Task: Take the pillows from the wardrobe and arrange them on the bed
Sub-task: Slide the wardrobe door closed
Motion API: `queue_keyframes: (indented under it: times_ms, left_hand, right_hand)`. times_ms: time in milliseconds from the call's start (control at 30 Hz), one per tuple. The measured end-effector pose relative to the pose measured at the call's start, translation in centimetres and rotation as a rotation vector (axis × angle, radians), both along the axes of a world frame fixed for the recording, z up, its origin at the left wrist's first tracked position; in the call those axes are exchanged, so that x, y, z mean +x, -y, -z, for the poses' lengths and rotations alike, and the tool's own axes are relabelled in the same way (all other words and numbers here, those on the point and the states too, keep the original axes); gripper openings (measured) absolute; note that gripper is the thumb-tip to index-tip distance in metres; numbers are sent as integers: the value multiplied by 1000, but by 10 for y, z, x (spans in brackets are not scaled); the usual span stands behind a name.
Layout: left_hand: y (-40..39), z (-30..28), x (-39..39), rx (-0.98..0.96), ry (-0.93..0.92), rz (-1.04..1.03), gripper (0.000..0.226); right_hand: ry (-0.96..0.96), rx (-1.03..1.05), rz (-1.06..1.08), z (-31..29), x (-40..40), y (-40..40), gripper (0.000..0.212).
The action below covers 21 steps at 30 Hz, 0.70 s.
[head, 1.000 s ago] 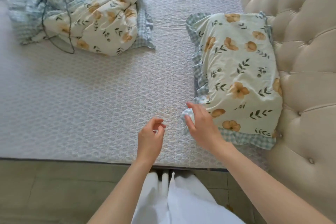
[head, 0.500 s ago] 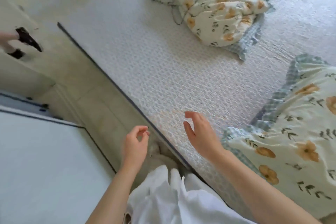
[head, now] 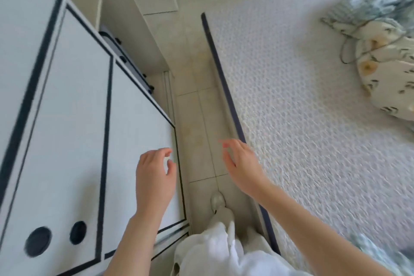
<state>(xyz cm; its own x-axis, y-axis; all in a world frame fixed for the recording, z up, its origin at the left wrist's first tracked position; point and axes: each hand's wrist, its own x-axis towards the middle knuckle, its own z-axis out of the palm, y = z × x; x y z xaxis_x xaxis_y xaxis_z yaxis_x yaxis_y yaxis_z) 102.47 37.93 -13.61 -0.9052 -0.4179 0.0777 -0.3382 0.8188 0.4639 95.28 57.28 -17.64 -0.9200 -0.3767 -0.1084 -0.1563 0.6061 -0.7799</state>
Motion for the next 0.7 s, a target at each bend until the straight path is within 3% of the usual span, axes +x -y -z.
queue_keyframes:
  times_ms: [167, 367, 700]
  left_hand:
    - [50, -23, -14, -278, -76, -51, 25]
    - [90, -33, -33, -459, -112, -54, 24]
    - [120, -31, -47, -714, -105, -157, 45]
  right_hand:
    - [-26, -86, -113, -22, -38, 74, 31]
    - [-39, -262, -174, -57, -83, 165, 33]
    - [259, -486, -327, -117, -144, 282, 54]
